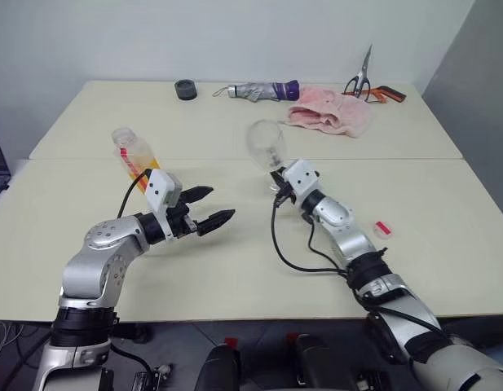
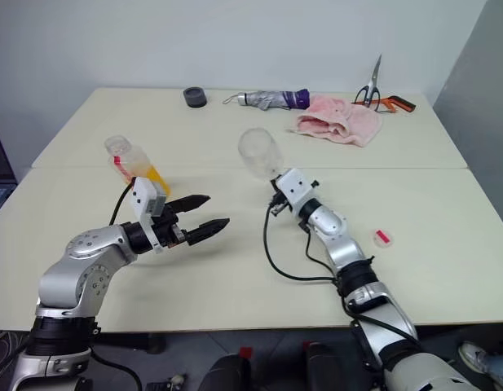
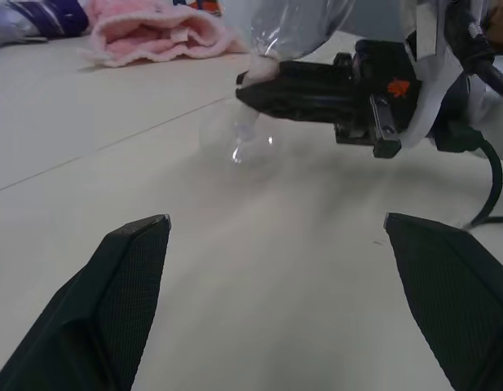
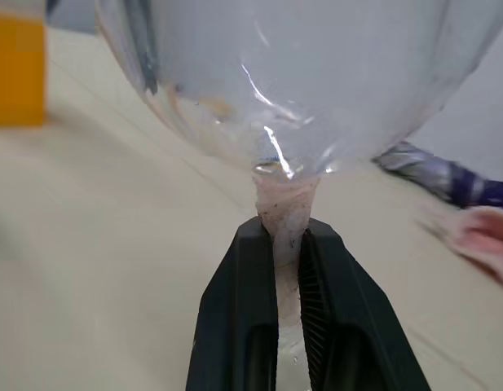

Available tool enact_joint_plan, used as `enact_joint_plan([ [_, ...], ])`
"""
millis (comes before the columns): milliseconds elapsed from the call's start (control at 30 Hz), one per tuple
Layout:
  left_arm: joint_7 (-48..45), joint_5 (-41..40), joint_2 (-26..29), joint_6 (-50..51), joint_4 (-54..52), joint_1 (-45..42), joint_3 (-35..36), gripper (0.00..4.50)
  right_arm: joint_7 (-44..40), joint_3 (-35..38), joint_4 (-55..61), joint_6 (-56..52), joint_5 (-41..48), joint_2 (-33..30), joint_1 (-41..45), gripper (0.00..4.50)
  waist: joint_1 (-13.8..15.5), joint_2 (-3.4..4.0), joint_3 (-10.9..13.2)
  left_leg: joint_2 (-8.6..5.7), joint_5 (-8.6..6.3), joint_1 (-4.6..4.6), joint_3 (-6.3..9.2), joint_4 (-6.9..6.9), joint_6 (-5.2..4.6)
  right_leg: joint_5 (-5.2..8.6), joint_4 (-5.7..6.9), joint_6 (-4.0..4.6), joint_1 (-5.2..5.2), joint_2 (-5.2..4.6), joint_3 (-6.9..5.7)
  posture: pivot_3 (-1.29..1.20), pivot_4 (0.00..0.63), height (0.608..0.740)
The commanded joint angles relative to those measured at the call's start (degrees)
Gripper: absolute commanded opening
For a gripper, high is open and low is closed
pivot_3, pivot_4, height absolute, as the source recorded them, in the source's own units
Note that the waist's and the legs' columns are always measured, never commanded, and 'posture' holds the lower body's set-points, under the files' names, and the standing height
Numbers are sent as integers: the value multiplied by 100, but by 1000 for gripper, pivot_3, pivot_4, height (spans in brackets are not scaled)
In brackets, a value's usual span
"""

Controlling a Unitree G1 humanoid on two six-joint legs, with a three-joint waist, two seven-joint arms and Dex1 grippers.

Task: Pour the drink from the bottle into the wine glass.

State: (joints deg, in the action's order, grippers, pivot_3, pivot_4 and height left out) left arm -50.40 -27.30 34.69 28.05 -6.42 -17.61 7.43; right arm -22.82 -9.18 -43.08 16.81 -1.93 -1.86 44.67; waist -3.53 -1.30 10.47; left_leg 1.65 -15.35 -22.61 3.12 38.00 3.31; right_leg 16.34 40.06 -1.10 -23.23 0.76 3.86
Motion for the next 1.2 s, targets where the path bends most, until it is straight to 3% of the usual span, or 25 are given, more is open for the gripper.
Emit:
enact_joint_plan([
  [33,56,-139,106,4,-277,42,239,4500,-303,148,-248,-39,327,287,187,94,19,0,0,0,0,0,-1,0,0,0,0,0,0,0,0,0,150,740],
  [533,141,-223,225,-175,-326,-118,485,4500,-458,193,-1125,-14,177,588,351,94,19,0,0,0,0,6,-2,-3,0,0,1,0,-1,5,-2,0,150,740],
  [733,74,-152,529,-330,-527,-244,625,4500,-532,279,-1208,-189,222,636,397,94,18,1,0,1,0,9,-3,-4,1,0,2,1,-1,6,0,0,150,740],
  [1200,346,-609,897,293,-1295,155,1144,4500,-653,369,-1380,-368,274,696,515,94,-11,1,0,1,0,11,-4,-8,0,0,1,1,-1,10,2,0,150,740],
])
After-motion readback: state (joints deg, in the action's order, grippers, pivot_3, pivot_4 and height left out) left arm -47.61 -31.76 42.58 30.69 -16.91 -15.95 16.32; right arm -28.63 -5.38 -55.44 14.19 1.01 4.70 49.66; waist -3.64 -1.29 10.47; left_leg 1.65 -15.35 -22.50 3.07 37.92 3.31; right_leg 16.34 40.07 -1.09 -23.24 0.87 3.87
